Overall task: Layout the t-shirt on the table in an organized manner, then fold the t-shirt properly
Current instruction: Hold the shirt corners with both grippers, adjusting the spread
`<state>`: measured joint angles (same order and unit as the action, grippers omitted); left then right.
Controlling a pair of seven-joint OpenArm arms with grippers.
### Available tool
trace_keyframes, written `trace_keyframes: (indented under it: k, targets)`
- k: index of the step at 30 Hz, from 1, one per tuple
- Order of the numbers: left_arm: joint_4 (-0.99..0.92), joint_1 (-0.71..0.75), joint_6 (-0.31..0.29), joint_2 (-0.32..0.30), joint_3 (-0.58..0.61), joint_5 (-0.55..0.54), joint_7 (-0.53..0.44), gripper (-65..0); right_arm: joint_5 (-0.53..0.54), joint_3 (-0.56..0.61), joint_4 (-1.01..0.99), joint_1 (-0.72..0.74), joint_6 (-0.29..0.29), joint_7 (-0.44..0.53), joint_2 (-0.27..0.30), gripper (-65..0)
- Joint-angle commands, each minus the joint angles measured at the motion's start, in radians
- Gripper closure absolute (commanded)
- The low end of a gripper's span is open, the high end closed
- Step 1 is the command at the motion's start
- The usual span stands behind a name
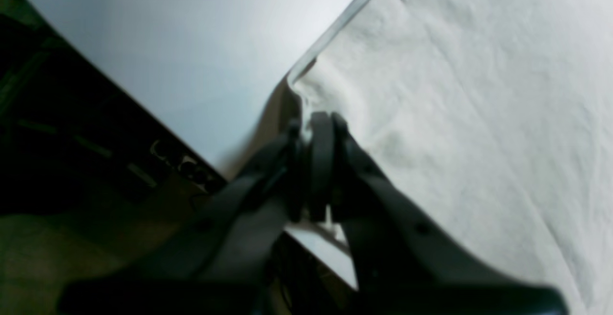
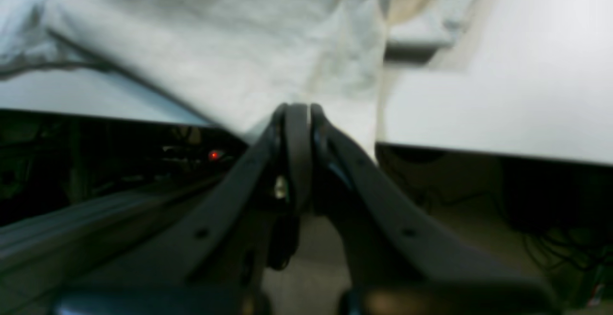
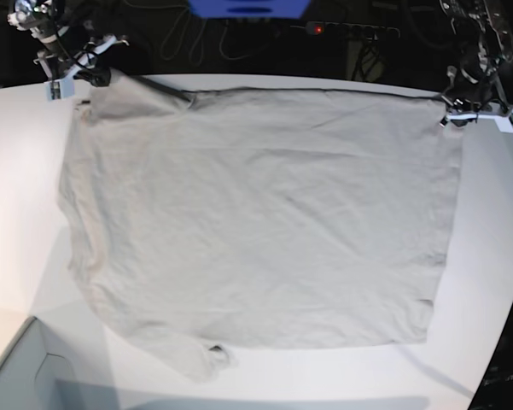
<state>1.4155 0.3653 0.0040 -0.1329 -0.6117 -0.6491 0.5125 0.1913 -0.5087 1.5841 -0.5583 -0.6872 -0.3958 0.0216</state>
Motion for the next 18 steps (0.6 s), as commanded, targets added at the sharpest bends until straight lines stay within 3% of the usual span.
trace_keyframes:
  k: [1, 8, 11, 15, 18]
  targets:
    - [0.014, 0.002, -0.003, -0.012, -0.004, -0.005, -0.015, 0.0, 0.017, -0.011, 0.034, -0.013, -0.011, 0.025, 0.005, 0.0]
    - [0.015, 0.002, -0.003, -0.012, -0.004, -0.005, -0.015, 0.0, 0.014, -0.012, 0.040, -0.012, -0.011, 0.024, -0.001, -1.7]
    - [0.015, 0.002, -0.003, -0.012, -0.004, -0.005, -0.015, 0.0, 0.012, -0.012, 0.025, 0.005, -0.011, 0.024, 0.001, -13.2]
    - [0.015, 0.002, -0.003, -0.012, -0.004, -0.005, -0.015, 0.0, 0.012, -0.029, 0.012, 0.014, -0.011, 0.024, 0.013, -33.5]
    - [0.015, 0.002, -0.003, -0.012, -0.004, -0.005, -0.015, 0.0, 0.012, -0.029, -0.023, 0.040, -0.011, 0.024, 0.021, -41.2]
